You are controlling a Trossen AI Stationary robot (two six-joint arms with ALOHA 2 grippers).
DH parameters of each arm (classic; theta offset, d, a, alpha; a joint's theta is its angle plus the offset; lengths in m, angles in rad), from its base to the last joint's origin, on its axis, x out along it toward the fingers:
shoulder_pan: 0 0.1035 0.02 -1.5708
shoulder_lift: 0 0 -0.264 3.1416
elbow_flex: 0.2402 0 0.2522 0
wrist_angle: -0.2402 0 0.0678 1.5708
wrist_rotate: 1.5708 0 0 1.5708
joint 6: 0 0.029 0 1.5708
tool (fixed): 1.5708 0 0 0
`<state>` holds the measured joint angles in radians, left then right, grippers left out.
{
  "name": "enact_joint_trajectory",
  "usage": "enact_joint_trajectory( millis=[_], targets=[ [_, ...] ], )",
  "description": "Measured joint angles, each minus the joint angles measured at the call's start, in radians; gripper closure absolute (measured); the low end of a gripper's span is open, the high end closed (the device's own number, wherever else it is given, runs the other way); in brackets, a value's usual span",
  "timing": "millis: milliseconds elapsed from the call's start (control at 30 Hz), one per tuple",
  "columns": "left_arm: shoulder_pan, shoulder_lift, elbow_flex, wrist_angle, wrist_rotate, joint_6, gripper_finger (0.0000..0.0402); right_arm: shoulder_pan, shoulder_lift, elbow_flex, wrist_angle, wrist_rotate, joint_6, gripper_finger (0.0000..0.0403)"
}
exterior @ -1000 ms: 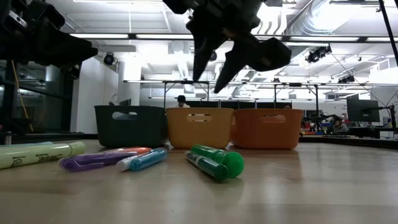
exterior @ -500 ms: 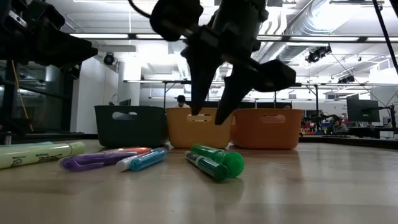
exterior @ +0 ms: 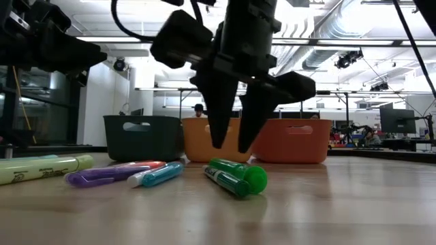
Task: Pick & Place Markers
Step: Put the green highlighter pen into the yellow bin
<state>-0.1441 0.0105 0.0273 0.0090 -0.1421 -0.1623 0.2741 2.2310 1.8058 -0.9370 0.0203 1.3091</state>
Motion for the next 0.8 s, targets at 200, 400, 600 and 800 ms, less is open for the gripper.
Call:
enact_joint_trajectory(
  millis=[200,400,600,800],
  targets=[
    [0.0,0.0,0.0,0.0,0.0,0.0,0.0308,0.0,0.007,0.011,0.0,0.013,0.034,0.0265],
    [0.0,0.0,0.0,0.0,0.0,0.0,0.0308,0.001,0.007,0.011,0.005,0.026,0.044,0.0265],
    [0.0,0.0,0.0,0.0,0.0,0.0,0.0308,0.008,0.046,0.011,0.034,-0.01,0.039,0.0265],
    [0.0,0.0,0.0,0.0,0.0,0.0,0.0308,0.012,0.075,0.015,0.05,-0.025,0.044,0.0265]
  ],
)
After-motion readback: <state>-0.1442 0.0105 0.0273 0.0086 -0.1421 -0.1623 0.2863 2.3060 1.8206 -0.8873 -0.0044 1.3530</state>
